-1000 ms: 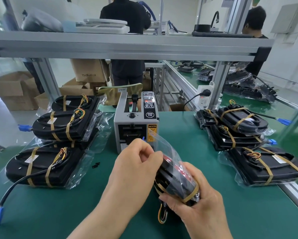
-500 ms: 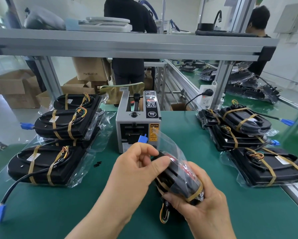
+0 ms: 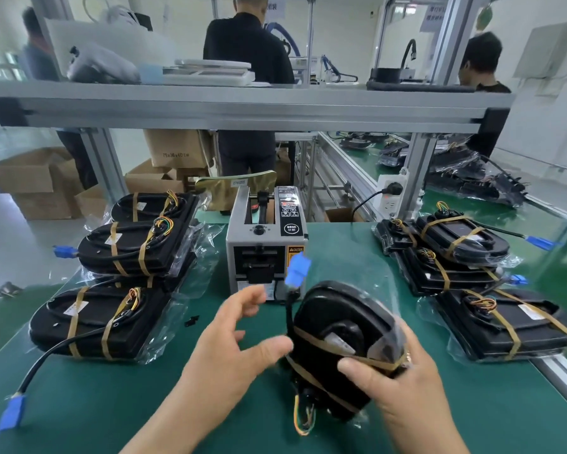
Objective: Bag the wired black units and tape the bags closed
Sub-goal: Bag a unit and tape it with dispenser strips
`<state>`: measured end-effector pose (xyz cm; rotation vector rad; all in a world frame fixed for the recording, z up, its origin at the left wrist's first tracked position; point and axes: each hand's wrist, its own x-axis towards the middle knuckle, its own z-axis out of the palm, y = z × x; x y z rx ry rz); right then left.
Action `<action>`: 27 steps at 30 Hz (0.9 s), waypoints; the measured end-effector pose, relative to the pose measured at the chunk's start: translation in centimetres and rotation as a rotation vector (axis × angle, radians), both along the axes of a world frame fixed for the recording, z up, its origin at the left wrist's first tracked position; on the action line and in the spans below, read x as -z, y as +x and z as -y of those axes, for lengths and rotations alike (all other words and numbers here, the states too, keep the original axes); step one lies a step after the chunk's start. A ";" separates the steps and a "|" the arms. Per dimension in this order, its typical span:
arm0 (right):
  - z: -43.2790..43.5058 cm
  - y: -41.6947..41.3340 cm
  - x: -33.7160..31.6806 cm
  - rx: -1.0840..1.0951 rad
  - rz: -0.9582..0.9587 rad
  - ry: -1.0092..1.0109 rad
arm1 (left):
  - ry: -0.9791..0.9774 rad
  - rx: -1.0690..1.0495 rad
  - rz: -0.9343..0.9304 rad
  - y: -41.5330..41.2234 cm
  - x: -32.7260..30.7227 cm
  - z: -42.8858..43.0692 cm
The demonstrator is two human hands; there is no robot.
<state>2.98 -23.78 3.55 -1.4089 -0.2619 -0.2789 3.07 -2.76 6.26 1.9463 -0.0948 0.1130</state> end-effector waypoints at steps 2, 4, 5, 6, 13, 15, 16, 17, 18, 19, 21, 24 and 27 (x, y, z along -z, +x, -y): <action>-0.4 0.2 0.8 -0.084 -0.016 0.185 | 0.076 0.171 -0.061 0.4 -0.6 -0.2; -1.1 0.4 1.7 -0.161 -0.019 0.284 | 0.047 0.257 -0.092 0.6 -1.1 -0.2; -1.3 0.5 2.1 -0.192 -0.025 0.313 | 0.026 0.271 -0.093 0.7 -1.2 -0.2; -1.3 0.6 2.4 -0.217 -0.039 0.328 | 0.020 0.270 -0.086 0.7 -1.2 -0.3; 2.2 0.8 2.6 -0.360 -0.104 0.111 | 0.435 0.152 0.148 0.7 -2.4 -1.3; 2.9 0.8 2.4 -0.307 -0.119 -0.001 | 0.650 0.169 0.221 0.9 -2.8 -1.1; 2.9 0.8 2.3 -0.290 -0.128 -0.032 | 0.723 0.188 0.238 0.9 -2.9 -1.0; 3.0 0.7 2.2 -0.290 -0.142 -0.041 | 0.759 0.200 0.237 0.9 -2.9 -0.9; 3.0 0.7 2.2 -0.299 -0.164 -0.038 | 0.769 0.204 0.231 1.0 -2.8 -0.9; 3.0 0.7 2.3 -0.301 -0.180 -0.030 | 0.766 0.205 0.231 1.0 -2.7 -1.0; 3.0 0.9 2.6 -0.254 -0.175 -0.036 | 0.758 0.210 0.230 1.1 -2.6 -1.0; 2.6 1.2 3.2 -0.087 -0.140 -0.060 | 0.763 0.221 0.223 1.2 -2.8 -0.8; 2.3 1.2 4.0 -0.015 -0.156 -0.002 | 0.761 0.218 0.207 1.2 -2.8 -0.7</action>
